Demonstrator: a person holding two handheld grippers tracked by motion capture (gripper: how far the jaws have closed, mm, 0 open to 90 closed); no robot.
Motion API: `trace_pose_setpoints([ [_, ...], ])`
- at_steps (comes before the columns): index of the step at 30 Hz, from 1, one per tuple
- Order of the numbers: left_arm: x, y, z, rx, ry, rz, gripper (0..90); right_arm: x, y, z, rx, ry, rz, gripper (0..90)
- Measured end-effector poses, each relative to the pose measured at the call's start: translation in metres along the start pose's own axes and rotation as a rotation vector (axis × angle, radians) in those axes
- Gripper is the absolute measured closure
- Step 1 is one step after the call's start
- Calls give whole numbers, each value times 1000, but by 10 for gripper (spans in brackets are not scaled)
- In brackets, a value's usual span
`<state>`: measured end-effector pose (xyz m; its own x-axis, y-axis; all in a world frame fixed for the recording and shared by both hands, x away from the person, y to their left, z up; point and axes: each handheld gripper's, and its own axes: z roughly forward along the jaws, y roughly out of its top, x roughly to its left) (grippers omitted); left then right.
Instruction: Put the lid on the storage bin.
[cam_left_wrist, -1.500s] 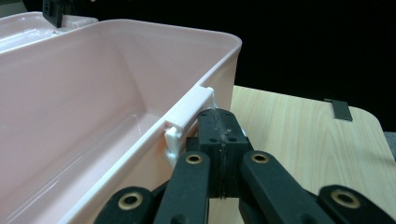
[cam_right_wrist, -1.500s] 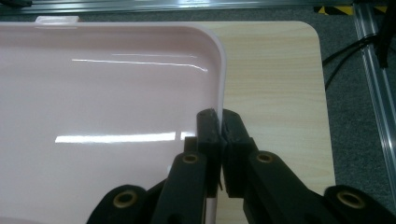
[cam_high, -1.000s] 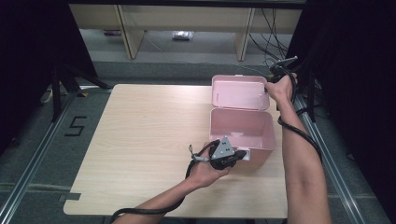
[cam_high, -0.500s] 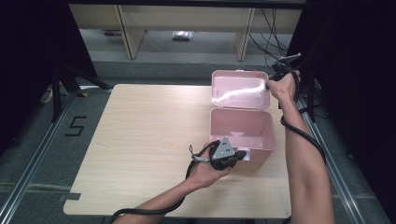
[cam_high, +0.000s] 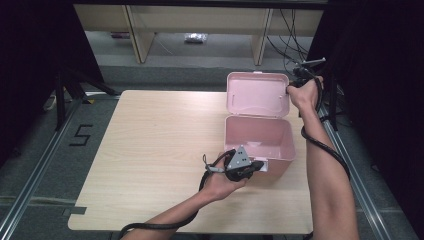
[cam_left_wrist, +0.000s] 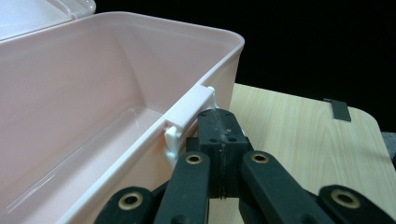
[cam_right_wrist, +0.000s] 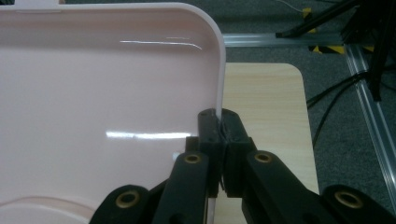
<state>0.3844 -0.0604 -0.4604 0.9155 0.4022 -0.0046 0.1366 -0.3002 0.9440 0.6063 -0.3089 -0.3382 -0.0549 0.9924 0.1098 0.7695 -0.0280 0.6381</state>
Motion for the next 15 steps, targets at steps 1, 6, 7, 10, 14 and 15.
trace_pose_setpoints([
  [1, 0, 0, 0, 0, 1, -2, 900, 3, -1, -1, -5, 8, 37, 897],
  [6, 0, 0, 0, 4, 2, -1, 900, 2, -4, -7, -39, 15, 22, 897],
  [7, 0, 0, 0, 4, 2, 0, 900, 3, -5, -8, -42, 15, 30, 897],
  [10, 1, 0, 0, 4, 2, -1, 900, 3, -5, -11, -49, 15, 34, 898],
  [14, 1, 1, 0, 4, 0, -6, 900, 2, -8, -15, -65, 11, 5, 898],
  [15, 1, 1, 0, 3, 0, -5, 900, -1, -10, -13, -95, 0, -35, 898],
])
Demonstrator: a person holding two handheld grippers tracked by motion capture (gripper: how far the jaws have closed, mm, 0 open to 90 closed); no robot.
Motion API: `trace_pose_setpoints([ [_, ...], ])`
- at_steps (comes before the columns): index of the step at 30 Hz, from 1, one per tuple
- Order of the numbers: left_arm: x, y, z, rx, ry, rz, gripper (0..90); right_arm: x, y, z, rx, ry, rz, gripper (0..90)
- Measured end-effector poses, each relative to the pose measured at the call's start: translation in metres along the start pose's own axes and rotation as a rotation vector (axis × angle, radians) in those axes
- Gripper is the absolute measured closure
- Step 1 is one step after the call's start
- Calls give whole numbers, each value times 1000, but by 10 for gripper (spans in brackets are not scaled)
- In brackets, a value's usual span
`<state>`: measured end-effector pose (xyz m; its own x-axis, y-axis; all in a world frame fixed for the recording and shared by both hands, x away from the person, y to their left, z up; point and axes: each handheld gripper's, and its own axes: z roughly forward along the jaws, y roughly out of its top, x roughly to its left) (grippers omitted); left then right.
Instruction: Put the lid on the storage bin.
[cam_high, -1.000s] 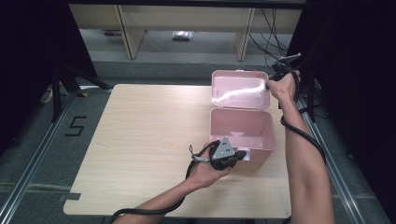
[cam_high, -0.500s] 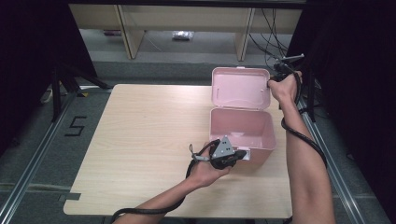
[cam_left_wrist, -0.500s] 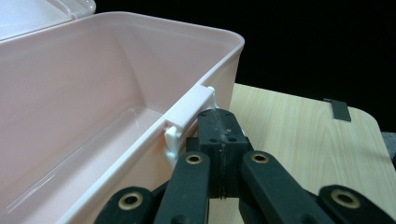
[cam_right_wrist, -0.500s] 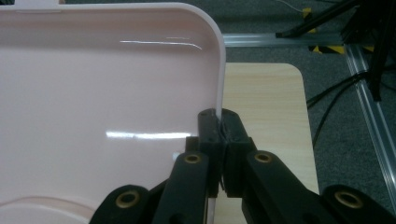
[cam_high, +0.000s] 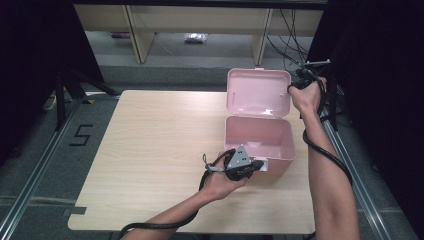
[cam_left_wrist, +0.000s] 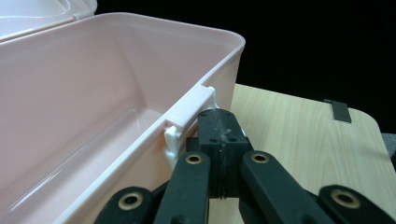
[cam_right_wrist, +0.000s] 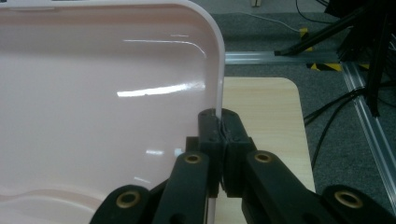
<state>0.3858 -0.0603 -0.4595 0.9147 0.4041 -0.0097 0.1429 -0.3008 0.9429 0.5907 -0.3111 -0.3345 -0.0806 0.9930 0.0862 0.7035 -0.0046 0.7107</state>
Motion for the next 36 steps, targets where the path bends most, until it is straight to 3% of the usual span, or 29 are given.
trace_pose_setpoints([
  [5, 1, 0, 0, 0, 2, -1, 900, -2, -5, -3, -30, -6, -25, 898],
  [7, 0, 1, 0, 2, 4, 0, 900, 0, -7, -5, -33, 2, 4, 898],
  [8, 0, 1, 0, 3, 4, 2, 900, 1, -8, -4, -60, 0, 12, 898],
  [10, 0, 1, 0, 4, 5, 1, 900, 1, -7, -8, -38, 6, 17, 898],
  [11, 0, 1, 0, 4, 5, 0, 900, -1, -8, -8, -50, 1, -15, 898],
  [13, 0, 1, 0, 1, 5, -5, 900, -1, -8, -9, -52, 0, -18, 897],
  [14, 0, 1, 0, 0, 5, -6, 900, 1, -7, -11, -43, 8, 10, 898],
  [17, 1, 1, 0, 2, 4, -8, 900, -3, -9, -9, -76, 3, -55, 898],
  [18, 1, 1, 0, 3, 3, -9, 900, 0, -9, -12, -60, -2, -13, 898],
  [21, 1, 1, 1, 2, 2, -9, 900, -1, -12, -12, -98, -8, -41, 898],
  [22, 1, 1, 1, 2, 1, -9, 900, 1, -12, -13, -101, 1, -12, 898],
  [24, 1, 2, 1, 3, 2, -8, 900, 2, -13, -13, -120, 4, 6, 898],
  [25, 1, 2, 1, 4, 2, -8, 900, 0, -13, -14, -128, 8, -17, 898],
  [26, 1, 2, 1, 4, 2, -8, 900, 3, -15, -14, -130, 8, 10, 898],
  [28, 1, 2, 1, 3, 2, -9, 900, 3, -16, -16, -145, 11, 8, 898],
  [29, 1, 2, 1, 3, 2, -9, 900, 1, -16, -16, -150, 6, -21, 898],
  [30, 1, 2, 1, 3, 2, -9, 900, 4, -17, -18, -147, 13, 13, 897],
  [32, 1, 1, 1, 2, 2, -9, 900, 1, -18, -18, -157, 1, -26, 897],
  [33, 1, 1, 1, 2, 3, -8, 900, 3, -18, -20, -153, 6, -5, 897],
  [34, 1, 1, 1, 2, 3, -9, 900, 1, -18, -20, -159, 5, -32, 897],
  [36, 1, 2, 1, 3, 3, -8, 900, 3, -19, -20, -164, 6, -14, 896],
])
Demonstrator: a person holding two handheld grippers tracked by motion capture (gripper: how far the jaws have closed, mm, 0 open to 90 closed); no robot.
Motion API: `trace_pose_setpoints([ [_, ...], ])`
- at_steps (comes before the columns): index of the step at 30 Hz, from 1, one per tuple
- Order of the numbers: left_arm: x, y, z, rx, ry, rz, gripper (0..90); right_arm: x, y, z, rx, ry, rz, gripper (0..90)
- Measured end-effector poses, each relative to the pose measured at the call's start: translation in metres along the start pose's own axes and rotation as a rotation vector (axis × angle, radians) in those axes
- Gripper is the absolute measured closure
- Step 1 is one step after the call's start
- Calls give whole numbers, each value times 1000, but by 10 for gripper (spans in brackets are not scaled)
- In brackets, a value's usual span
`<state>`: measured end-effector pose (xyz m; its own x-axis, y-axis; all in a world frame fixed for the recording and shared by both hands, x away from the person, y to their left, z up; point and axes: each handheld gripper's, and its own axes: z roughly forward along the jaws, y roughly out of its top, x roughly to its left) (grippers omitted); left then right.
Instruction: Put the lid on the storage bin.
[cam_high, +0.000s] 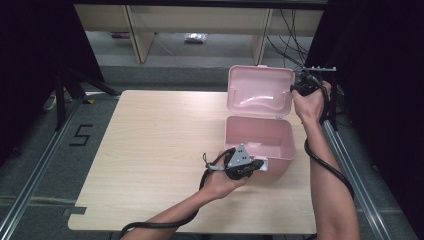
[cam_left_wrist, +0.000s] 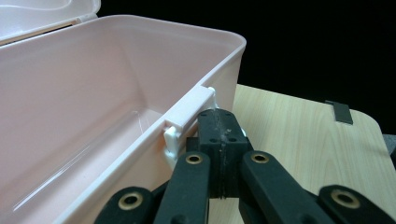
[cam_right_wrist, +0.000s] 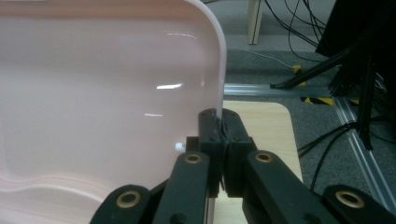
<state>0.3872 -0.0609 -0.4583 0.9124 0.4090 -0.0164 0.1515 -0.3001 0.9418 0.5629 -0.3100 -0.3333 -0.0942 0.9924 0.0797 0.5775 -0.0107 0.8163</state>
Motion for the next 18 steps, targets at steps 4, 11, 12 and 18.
trace_pose_setpoints([
  [4, 0, 0, 0, 0, 2, 0, 900, -2, -1, -1, -6, 4, -6, 897],
  [11, 0, 0, 0, 1, 1, -1, 900, -3, -4, -3, -36, 4, -21, 897],
  [12, 0, 0, 0, 0, 1, -1, 900, 0, -5, -5, -30, 7, 15, 897],
  [18, 0, 0, 1, -3, -2, -3, 900, -1, -8, -8, -62, 6, -27, 897],
])
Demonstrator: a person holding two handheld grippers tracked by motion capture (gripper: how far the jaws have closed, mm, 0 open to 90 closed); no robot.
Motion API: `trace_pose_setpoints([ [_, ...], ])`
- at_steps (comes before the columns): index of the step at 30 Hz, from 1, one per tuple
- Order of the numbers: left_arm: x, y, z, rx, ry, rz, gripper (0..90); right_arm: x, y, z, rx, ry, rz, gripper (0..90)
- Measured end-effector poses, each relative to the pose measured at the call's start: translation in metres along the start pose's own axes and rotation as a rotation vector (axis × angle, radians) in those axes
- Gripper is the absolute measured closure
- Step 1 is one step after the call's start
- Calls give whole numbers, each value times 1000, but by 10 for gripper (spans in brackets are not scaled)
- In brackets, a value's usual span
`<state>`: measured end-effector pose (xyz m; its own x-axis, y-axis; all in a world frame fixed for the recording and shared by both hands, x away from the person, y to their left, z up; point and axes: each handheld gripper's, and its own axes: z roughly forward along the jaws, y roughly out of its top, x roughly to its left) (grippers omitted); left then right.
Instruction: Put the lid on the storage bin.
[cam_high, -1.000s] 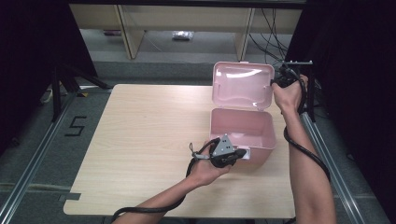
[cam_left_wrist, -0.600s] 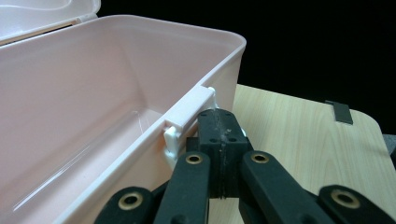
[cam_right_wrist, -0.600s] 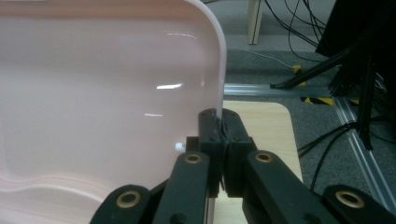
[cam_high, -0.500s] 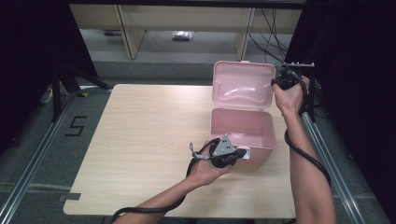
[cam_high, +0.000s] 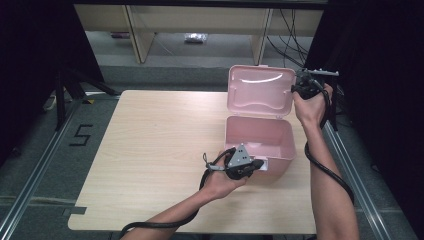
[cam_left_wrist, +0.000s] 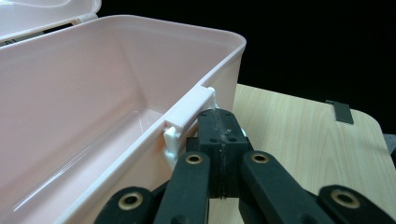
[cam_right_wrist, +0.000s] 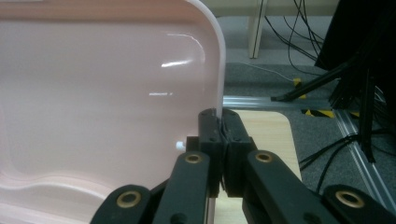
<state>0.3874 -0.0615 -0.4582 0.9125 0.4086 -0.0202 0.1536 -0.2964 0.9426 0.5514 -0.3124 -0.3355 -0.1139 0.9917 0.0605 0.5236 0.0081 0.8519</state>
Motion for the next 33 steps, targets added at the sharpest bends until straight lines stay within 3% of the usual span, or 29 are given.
trace_pose_setpoints([
  [1, 0, 0, 0, -1, -4, 1, 900, 2, -1, -2, 4, 1, 34, 897],
  [2, 0, 0, 0, 1, -5, 2, 900, 0, -1, -2, -5, 4, -1, 898],
  [3, 0, 1, 0, 9, 1, 2, 900, 2, -1, -3, -5, 1, 20, 898],
  [4, 0, 1, -1, 14, 4, 3, 900, 1, -1, -4, -12, 2, 1, 897],
  [6, 0, 1, 0, 10, 5, 1, 900, 2, -3, -6, -18, 4, 16, 898],
  [7, 0, 0, 0, 6, 3, 1, 900, 0, -3, -6, -24, 6, -11, 898],
  [8, 0, 0, 0, 5, 3, 0, 900, 3, -4, -7, -23, 3, 21, 898],
  [13, 0, 0, 0, 5, 3, 1, 900, 2, -5, -10, -37, 5, -6, 898],
  [15, 0, 0, 0, 4, 3, 0, 900, 4, -6, -12, -36, -3, 14, 898],
  [17, 0, 0, 0, 9, 3, 6, 900, 3, -7, -13, -49, 0, -11, 898],
  [19, 0, 1, 0, 9, 3, 7, 900, 5, -8, -15, -49, -1, 15, 898],
  [24, 0, 1, 0, 7, 3, 3, 900, 4, -10, -18, -70, 6, -19, 898],
  [25, 0, 1, 0, 7, 3, 3, 900, 5, -11, -19, -66, 5, -1, 898],
  [26, 0, 1, 0, 6, 2, 2, 900, 4, -11, -19, -73, 8, -26, 898],
  [33, 0, 1, 0, 8, 3, 4, 900, 6, -13, -25, -77, 8, -11, 899],
])
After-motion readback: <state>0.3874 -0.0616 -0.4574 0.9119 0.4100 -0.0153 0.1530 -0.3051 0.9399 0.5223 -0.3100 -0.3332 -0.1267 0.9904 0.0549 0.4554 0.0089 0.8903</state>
